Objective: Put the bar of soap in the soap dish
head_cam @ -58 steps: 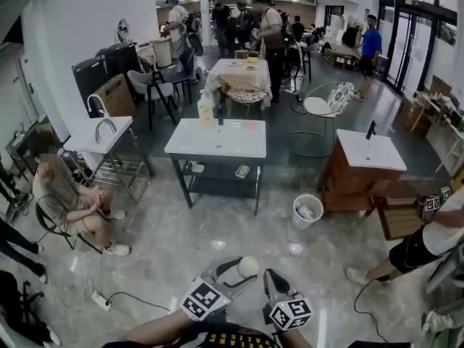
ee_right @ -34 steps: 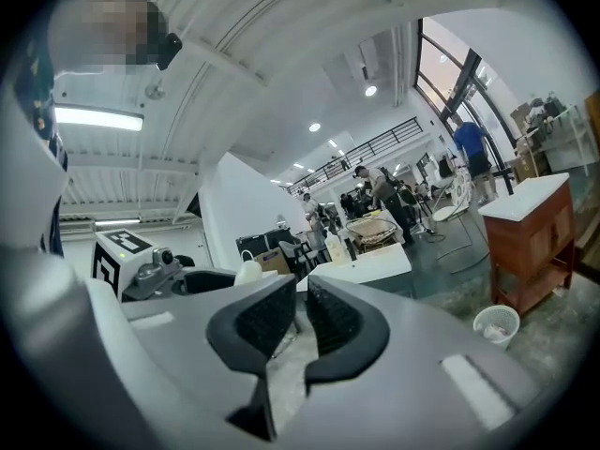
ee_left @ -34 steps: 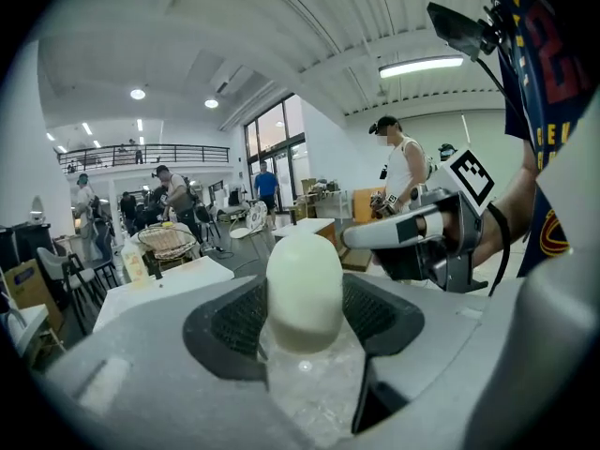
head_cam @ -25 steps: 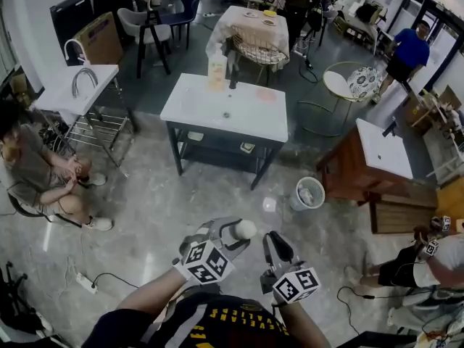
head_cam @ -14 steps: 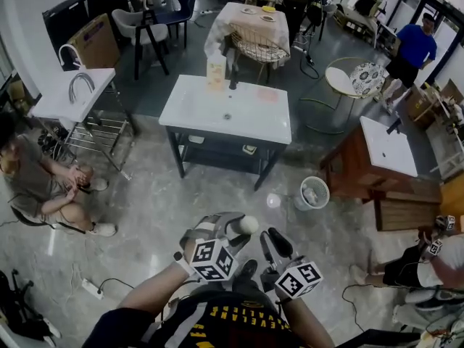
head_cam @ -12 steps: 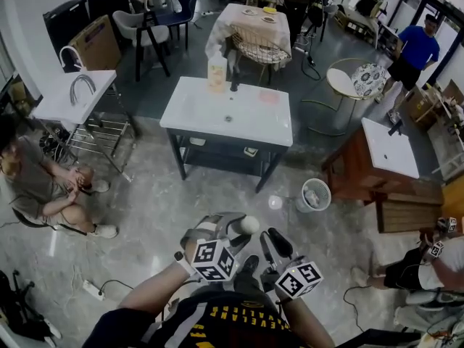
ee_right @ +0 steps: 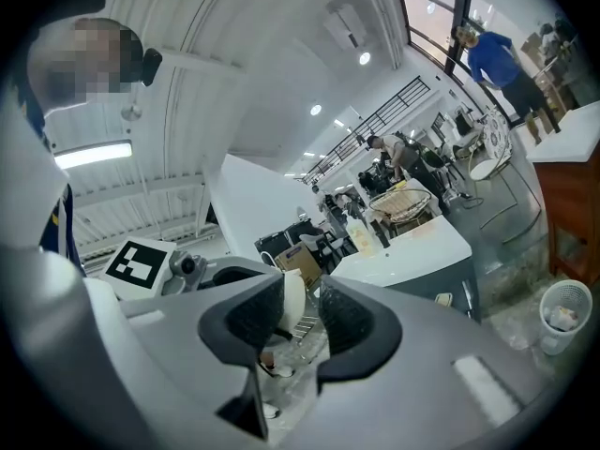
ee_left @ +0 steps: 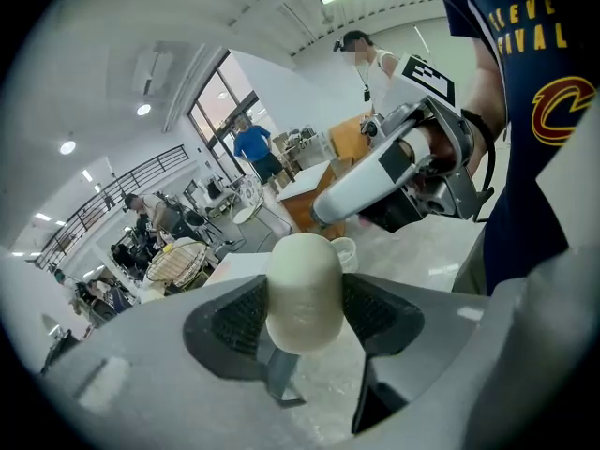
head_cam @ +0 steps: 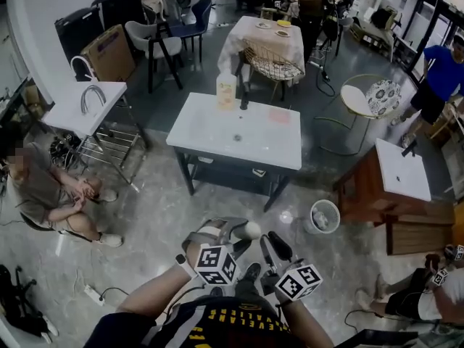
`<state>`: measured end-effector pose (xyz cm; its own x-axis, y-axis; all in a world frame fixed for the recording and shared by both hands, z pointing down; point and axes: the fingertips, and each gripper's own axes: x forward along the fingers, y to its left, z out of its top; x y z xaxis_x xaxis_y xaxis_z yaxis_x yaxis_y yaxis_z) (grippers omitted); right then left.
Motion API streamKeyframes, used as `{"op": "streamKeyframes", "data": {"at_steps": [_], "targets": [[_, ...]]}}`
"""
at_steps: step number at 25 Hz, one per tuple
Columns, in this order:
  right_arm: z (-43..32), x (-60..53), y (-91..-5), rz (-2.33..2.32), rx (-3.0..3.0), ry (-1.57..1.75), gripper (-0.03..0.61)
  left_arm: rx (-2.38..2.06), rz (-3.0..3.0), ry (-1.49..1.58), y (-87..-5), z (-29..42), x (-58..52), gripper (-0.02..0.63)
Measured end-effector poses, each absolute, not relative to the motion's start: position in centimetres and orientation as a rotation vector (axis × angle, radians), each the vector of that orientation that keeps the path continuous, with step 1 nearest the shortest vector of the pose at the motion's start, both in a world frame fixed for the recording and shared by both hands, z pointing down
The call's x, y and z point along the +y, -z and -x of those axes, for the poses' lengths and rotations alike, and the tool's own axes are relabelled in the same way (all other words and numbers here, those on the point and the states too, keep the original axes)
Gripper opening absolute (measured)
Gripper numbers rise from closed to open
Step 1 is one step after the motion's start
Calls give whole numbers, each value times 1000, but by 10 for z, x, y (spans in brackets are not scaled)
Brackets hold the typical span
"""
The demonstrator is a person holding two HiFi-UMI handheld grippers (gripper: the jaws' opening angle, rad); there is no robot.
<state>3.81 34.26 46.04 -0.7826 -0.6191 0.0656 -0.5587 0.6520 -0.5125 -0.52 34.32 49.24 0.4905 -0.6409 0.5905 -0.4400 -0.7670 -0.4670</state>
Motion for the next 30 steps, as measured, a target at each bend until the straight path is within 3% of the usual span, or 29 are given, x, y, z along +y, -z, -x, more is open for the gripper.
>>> {"op": "streamKeyframes", "data": {"at_steps": [30], "targets": [[-135, 102, -462, 892, 2681, 859, 117, 969, 2368, 1371, -513, -66, 118, 255]]}}
